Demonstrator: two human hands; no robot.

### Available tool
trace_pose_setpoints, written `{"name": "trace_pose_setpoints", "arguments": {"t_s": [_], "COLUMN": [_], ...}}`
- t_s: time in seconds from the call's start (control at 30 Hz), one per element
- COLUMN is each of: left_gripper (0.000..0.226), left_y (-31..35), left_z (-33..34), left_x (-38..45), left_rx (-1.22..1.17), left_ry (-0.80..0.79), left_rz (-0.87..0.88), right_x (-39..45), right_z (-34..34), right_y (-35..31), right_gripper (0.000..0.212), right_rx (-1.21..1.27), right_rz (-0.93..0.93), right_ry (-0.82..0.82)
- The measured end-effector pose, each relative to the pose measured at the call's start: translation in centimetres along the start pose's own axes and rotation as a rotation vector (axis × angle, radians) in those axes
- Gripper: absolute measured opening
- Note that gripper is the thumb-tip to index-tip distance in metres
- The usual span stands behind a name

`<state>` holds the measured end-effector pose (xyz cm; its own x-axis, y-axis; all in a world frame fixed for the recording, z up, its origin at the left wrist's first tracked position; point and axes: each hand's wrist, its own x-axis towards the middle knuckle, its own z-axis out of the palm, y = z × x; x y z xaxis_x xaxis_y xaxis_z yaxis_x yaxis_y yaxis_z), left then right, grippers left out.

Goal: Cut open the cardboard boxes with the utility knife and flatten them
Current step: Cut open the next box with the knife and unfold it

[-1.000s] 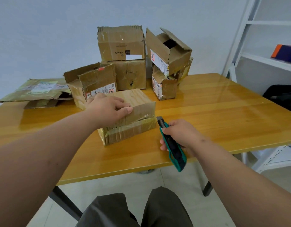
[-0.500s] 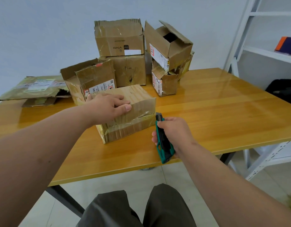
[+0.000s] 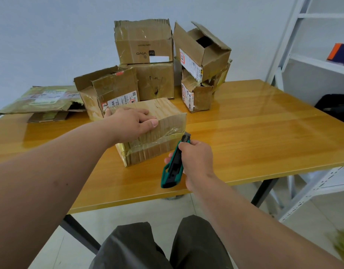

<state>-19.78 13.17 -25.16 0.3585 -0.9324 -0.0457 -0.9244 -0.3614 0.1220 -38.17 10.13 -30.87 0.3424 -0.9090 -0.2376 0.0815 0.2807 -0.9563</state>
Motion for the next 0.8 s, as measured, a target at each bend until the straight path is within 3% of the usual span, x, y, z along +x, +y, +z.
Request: {"name": "trace_pose_setpoints", "arguments": {"t_s": [0.17, 0.43, 0.8], "left_gripper": [0.055, 0.056, 0.056], "left_y": [0.1, -0.1, 0.1], "left_z": [0.0, 0.0, -0.2], "left_x": [0.0, 0.0, -0.1], "left_rx": [-0.010, -0.016, -0.033], "left_ry": [-0.003, 0.006, -0.001], "left_rz": [-0.005, 0.015, 0.018], "right_x": [-1.0, -0.4, 0.9], "right_z": [2.1, 0.2, -0.9], "right_y": [0.0, 0.6, 0.1], "right_gripper": [0.018, 0.021, 0.017], "right_rx": [0.003, -0.058, -0.005], "right_rz": [0.049, -0.051, -0.028], "right_ry": [-0.120, -0.032, 0.029]}}
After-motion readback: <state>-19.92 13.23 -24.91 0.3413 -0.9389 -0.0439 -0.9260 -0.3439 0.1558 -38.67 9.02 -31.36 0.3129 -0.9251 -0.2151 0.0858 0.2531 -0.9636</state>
